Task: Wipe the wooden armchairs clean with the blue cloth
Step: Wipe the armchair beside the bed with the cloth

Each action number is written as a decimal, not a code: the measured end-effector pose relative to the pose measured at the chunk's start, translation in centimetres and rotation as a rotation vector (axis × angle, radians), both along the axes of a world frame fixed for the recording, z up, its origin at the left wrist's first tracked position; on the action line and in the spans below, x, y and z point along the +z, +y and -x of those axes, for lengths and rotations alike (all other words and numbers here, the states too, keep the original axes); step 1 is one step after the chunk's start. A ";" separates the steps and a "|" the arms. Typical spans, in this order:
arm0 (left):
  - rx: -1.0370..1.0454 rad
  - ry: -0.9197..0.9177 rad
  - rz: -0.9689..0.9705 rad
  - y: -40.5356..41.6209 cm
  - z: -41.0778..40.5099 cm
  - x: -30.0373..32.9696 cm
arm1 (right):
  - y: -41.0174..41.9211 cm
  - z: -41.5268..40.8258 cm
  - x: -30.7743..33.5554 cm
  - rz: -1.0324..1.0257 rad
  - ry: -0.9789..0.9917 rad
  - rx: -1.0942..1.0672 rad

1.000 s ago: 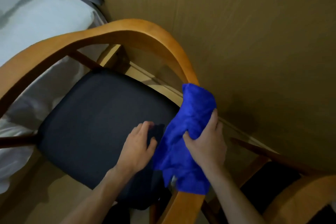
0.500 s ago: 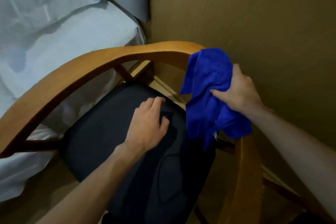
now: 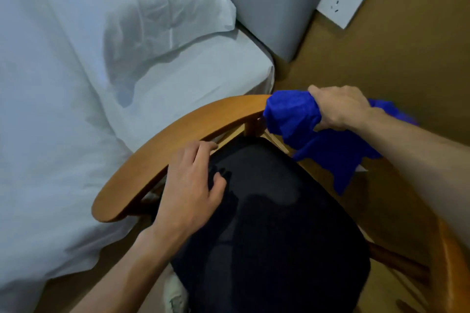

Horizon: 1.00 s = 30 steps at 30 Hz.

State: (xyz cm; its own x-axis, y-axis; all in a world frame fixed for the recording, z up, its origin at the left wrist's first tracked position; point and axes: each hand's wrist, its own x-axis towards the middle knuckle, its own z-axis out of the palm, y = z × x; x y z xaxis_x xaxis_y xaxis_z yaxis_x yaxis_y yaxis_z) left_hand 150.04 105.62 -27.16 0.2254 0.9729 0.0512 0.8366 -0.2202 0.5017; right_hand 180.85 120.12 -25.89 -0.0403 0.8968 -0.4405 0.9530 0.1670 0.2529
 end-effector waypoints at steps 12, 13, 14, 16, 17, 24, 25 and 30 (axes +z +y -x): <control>0.349 -0.114 -0.026 -1.5 13.8 -1.7 | -0.9 20.6 -3.0 -0.023 0.264 0.490; 0.368 -0.118 -0.021 -2.0 14.6 -1.9 | -1.5 22.1 -3.0 -0.025 0.274 0.546; 0.382 -0.126 -0.018 -2.4 15.2 -2.0 | -2.3 23.6 -3.0 -0.028 0.283 0.599; 0.396 -0.143 -0.026 -3.2 16.2 -2.1 | -4.0 26.3 -3.1 -0.031 0.311 0.686; 0.399 -0.145 -0.035 -3.6 16.6 -2.2 | -4.9 27.7 -3.0 -0.022 0.341 0.720; 0.472 -0.162 -0.046 -6.1 18.9 -2.5 | -11.6 34.9 -3.1 0.045 0.501 0.908; 0.486 -0.159 -0.045 -6.2 19.1 -2.5 | -12.1 35.5 -3.0 0.052 0.519 0.934; 0.506 -0.150 -0.027 -6.6 19.7 -2.5 | -11.9 36.2 -2.6 0.093 0.564 1.043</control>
